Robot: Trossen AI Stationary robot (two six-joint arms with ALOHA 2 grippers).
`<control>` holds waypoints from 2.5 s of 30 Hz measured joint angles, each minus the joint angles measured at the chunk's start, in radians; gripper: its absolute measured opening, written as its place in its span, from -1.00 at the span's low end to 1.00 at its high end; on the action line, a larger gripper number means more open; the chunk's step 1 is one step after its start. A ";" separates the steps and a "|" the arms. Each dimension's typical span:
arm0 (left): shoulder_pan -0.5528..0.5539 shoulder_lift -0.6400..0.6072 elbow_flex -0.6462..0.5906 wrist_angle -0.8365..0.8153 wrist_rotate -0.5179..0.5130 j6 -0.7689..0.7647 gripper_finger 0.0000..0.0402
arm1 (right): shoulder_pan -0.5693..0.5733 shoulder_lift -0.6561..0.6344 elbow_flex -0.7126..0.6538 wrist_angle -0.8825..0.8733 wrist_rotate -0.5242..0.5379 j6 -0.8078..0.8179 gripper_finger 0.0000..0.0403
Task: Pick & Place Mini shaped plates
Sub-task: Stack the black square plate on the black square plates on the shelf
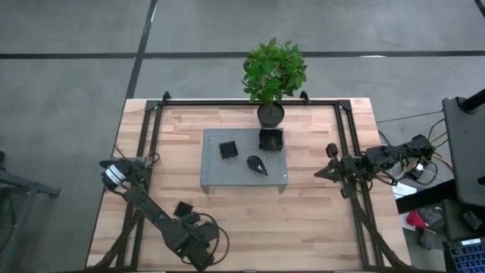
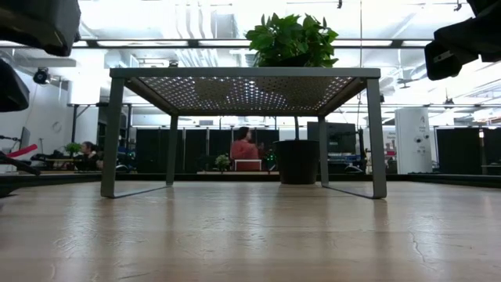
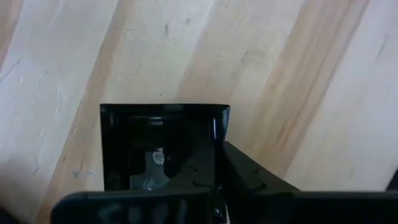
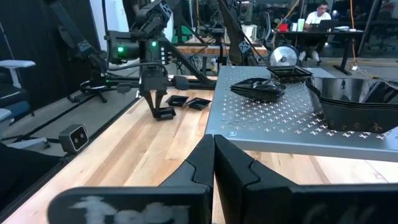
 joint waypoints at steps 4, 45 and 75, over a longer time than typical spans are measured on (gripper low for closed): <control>0.000 0.000 0.026 -0.021 0.007 0.029 -0.96 | 0.000 0.000 0.000 0.000 0.000 -0.002 -0.96; 0.286 -0.011 0.518 -0.560 -0.954 0.804 -1.00 | 0.000 0.000 0.000 0.000 0.000 -0.002 -0.96; 0.499 -0.025 0.444 -0.624 -0.751 0.690 -1.00 | 0.000 0.000 0.000 0.000 0.000 0.000 -0.96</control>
